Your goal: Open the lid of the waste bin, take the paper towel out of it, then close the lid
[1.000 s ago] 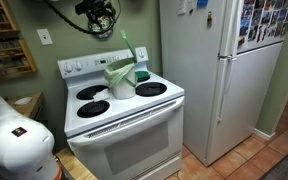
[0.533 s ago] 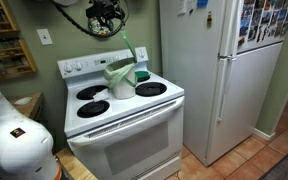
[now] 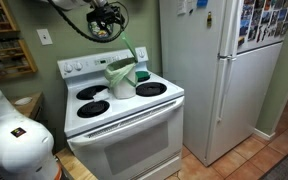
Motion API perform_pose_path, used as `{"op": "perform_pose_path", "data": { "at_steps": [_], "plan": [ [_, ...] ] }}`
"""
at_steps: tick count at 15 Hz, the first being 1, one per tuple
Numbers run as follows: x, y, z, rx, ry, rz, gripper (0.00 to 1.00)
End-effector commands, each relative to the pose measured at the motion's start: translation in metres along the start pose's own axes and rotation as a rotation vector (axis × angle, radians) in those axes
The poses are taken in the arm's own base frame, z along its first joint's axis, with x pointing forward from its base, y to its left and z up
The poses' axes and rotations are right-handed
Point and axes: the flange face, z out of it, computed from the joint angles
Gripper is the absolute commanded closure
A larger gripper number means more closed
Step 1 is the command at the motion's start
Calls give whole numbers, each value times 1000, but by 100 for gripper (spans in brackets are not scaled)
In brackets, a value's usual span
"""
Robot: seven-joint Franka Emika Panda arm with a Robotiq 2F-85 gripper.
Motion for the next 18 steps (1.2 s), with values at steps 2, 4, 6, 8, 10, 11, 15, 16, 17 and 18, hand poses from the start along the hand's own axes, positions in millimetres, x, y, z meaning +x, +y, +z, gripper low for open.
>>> {"op": "perform_pose_path", "data": {
  "at_steps": [2,4,6,8,10,11,15,16,17,18],
  "plan": [
    [-10,-31,5,156,-72,21,0],
    [-11,-45,3,229,-104,40,0],
    [-11,-54,-1,282,-131,53,0],
    [-12,-64,-6,312,-162,60,0],
    [-14,-72,-12,321,-192,50,0],
    [-14,-75,-15,313,-204,39,0],
    [-10,-74,-10,304,-183,31,0],
    [-10,-74,-9,304,-185,32,0],
    [-10,-73,-8,304,-185,33,0],
    [-10,-73,-8,304,-186,33,0]
  ]
}}
